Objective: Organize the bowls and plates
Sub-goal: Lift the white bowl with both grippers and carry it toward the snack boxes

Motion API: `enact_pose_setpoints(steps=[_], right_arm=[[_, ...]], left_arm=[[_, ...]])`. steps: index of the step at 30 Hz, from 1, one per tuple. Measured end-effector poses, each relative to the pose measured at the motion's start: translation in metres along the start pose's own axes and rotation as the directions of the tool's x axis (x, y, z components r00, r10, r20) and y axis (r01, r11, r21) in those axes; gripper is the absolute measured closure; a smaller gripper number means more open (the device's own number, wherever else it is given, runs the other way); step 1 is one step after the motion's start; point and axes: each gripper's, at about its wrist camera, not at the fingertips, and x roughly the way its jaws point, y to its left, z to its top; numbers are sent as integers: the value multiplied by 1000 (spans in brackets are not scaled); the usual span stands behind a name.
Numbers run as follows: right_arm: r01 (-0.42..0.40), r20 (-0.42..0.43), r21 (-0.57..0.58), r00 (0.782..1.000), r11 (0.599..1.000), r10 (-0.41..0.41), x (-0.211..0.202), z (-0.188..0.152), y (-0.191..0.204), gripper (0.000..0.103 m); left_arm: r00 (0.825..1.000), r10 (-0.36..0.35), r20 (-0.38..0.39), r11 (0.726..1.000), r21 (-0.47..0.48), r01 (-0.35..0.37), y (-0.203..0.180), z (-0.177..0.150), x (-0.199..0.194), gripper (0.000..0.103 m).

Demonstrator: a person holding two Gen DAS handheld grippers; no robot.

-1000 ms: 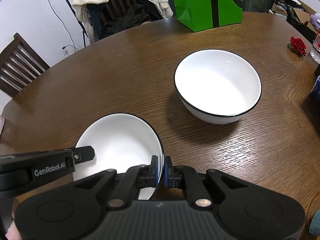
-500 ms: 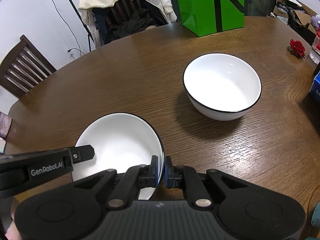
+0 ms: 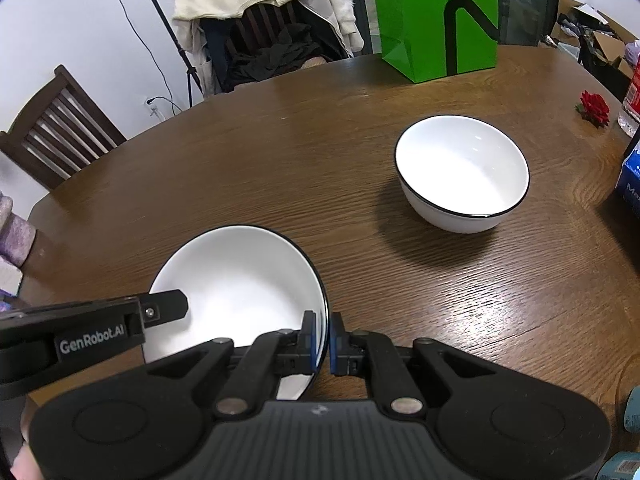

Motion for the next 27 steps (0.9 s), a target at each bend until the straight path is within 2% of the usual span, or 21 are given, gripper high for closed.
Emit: enact_pose_setpoints(steps=[27], right_arm=[[-58,7,-121,998,991,59,-33,-29,91,97]], left_arm=[[996,52,69,994,-99,-45,75,-30,-71,94]])
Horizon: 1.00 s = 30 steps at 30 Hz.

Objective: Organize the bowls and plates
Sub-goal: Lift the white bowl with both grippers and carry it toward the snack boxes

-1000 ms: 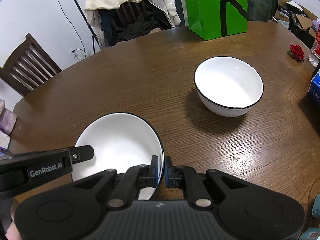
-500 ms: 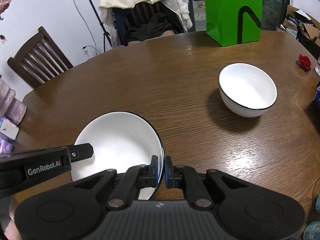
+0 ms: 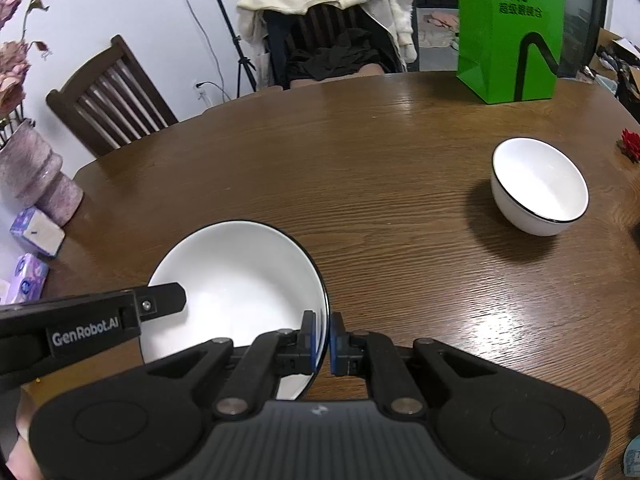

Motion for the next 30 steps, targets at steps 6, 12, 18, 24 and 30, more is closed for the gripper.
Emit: enact_pose_setpoints(steps=[6,12,18,24,30], right_arm=[[-12,1,-22,1000,1000,12,-7,-4,18,97],[-23,0,-47,1000,999,23,-15,-9,38,97],[-34,5,-70,999,997,35,-26,-11,58,97],[-55,11,-95,998,994,56,-36,-14,79,97],[-82,4,-122,997,989,83,-44,-19,101,97]], left_arm=[[1000,11,11,1000,-19,-11,15,-5,-16,94],[999,25,20,999,-44,-24,31,-10,-32,94],[999,35,37,997,-65,-32,46,-14,-50,94],[997,53,52,995,-90,-49,62,-19,-69,94],[995,78,63,991,-117,-71,79,-26,-90,94]])
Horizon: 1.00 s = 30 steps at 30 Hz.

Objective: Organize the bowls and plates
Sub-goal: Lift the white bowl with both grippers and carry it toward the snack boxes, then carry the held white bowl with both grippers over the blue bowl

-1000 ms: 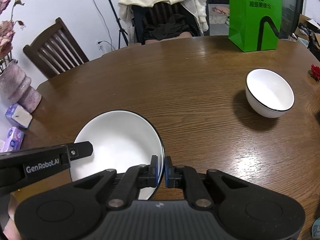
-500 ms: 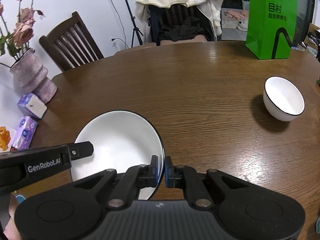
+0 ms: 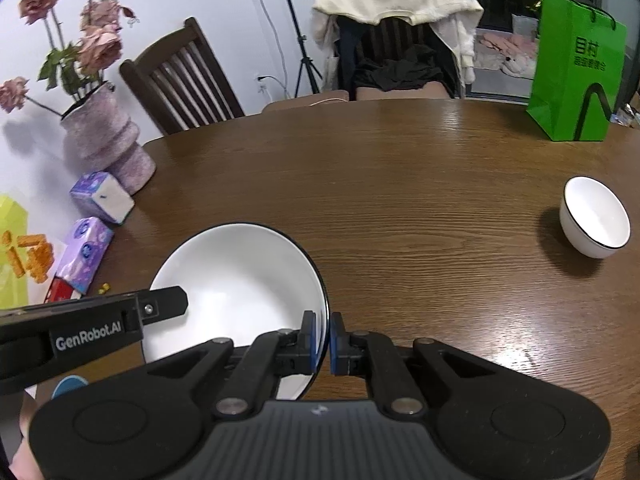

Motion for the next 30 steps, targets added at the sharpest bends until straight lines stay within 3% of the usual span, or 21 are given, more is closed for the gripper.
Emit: enact_pose_setpoints(steps=[30], right_arm=[[-101,-33,-143,995,985,97,-13,-9,104,97]], left_arm=[[994,100,46,988,-126,-93,85,-19,-67,94]])
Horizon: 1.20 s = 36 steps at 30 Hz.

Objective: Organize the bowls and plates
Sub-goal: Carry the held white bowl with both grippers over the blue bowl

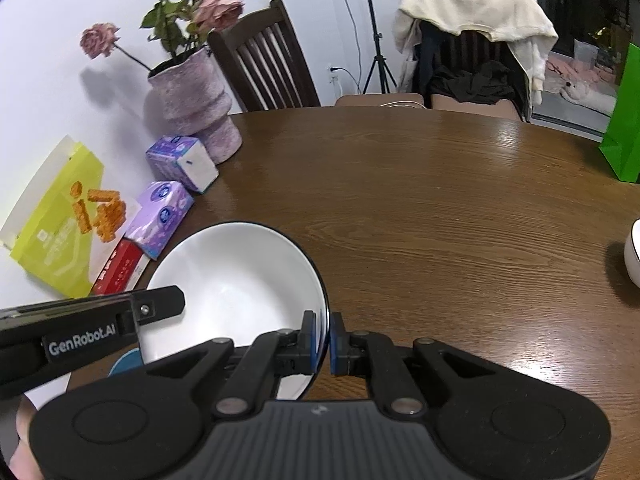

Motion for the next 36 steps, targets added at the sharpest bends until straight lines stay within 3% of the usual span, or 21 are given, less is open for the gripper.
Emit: enact_pose_setpoints(steps=[36], right_arm=[[-81,-85,-167,994,983,67,19,-22,111,96]], left_arm=[[997,81,2,985,-152,-80,110,-32,-36,94]])
